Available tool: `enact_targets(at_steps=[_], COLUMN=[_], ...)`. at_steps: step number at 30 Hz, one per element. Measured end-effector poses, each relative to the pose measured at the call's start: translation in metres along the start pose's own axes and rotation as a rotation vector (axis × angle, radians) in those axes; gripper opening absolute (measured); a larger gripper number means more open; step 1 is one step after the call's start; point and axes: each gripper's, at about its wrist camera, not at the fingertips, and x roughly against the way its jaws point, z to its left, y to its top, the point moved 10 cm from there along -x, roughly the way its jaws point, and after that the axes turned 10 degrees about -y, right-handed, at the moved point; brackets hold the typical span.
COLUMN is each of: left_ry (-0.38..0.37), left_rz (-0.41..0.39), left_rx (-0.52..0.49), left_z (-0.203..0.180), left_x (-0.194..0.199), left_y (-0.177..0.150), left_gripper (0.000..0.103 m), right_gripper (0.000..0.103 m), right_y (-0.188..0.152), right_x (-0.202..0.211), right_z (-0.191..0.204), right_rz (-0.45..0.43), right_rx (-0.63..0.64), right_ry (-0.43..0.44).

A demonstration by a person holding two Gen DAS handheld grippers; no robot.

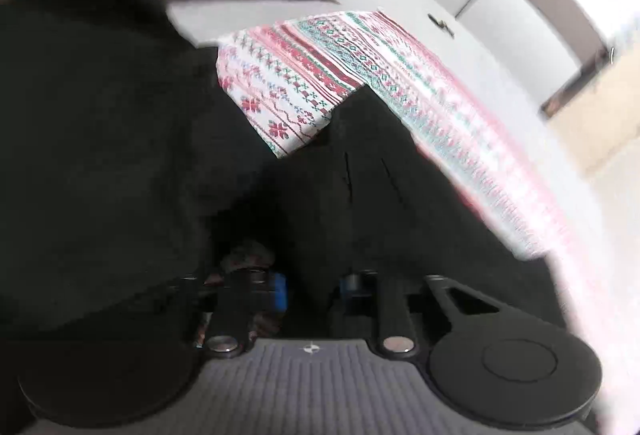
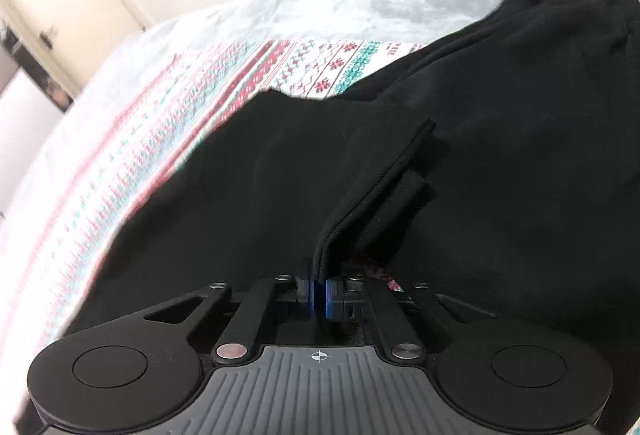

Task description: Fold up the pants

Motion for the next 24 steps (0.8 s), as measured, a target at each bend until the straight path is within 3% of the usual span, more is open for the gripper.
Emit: enact_targets(at_steps=[3,8,13,17,19,22,24], left_ry=[-0.035,-0.093,-0.15,-0.207,-0.2,-0.213,-0.247], left_rz=[-0.035,-0.07,-0.091,-0.108,-0.126,-0.122,-0.139], left_rx=[0.001,0.023,0.066,0.065,0.04,0.001,-0.023], left_z=[-0.011,-0.031,-0.049,-0.081,-0.107,-0.159,-0.2], left_x=[0.01,0.024,0.034,0.036,0.028,0.02,0.027], left_y=[0.009,0.022,0.038,0.064,0.084,0.12,0.148], left_gripper=[0.038,0.037,0.036,0.036,0.035,0.035,0.035], right_gripper=[0.004,0.004,0.004,0.004,0.004,0.004,0.004], right_y=[0.015,0.033,0.049,0.07,0.086,0.117,0.141], right_x=[0.026,0.045,0.068,0.071,0.064,0.061,0.079], right_z=[0.005,0.011,0.028,0.063,0.086,0.142,0.183], right_rz=[-0.104,-0.132,-0.183,-0.216,-0.221,-0.251,-0.286], right_rx=[0.003,-0.057,-0.037,-0.018,0.006,0.113,0.164], right_ry=[0.054,0.162,0.236,0.269,0.255,0.204,0.229])
